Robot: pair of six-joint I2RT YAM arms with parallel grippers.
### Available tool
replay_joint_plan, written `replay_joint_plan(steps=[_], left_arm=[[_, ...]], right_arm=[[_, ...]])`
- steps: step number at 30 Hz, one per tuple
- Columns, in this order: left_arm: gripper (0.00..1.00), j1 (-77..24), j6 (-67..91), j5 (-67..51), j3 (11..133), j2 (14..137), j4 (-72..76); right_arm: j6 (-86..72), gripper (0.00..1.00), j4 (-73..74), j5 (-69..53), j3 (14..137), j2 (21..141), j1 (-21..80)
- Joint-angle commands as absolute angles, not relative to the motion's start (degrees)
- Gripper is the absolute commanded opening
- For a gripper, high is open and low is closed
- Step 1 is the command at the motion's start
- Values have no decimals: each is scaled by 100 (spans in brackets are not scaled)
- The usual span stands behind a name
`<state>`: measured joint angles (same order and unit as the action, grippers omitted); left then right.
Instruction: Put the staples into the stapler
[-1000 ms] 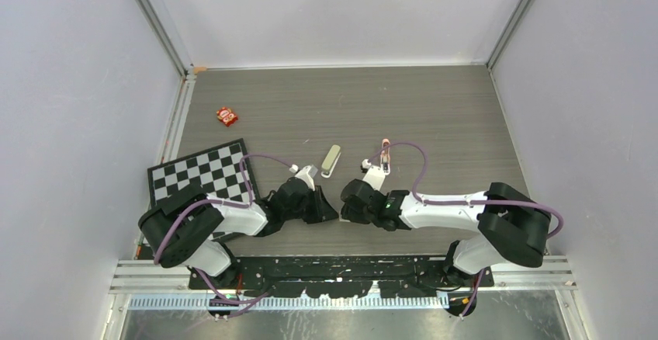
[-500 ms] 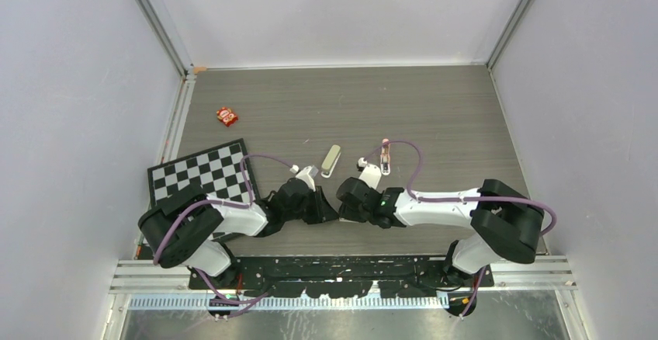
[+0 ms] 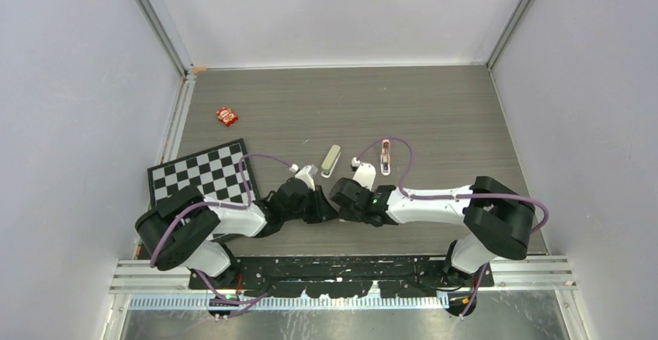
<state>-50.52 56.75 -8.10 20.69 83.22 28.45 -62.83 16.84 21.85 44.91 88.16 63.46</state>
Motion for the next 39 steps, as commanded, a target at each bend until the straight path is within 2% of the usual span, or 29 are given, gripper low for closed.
replay_joint_plan(steps=[1,22,28,39], left_arm=[[15,-5071,5599,-663,1992,8108,2905],[15,-5072,5598,-588,1920,7956,2839],[15,-5076,5598,-578,1907,7921,2824],[15,-5071,5590,-536,1906,7844,2733]], right_arm=[[-6189,29,2141,2525,4680,8952,6422],[-6097,31,2325,2574,4628,8730,6473],[-6007,34,2287,2549,4628,8559,6473],[-5773,33,2433,2488,4732,8304,6476]])
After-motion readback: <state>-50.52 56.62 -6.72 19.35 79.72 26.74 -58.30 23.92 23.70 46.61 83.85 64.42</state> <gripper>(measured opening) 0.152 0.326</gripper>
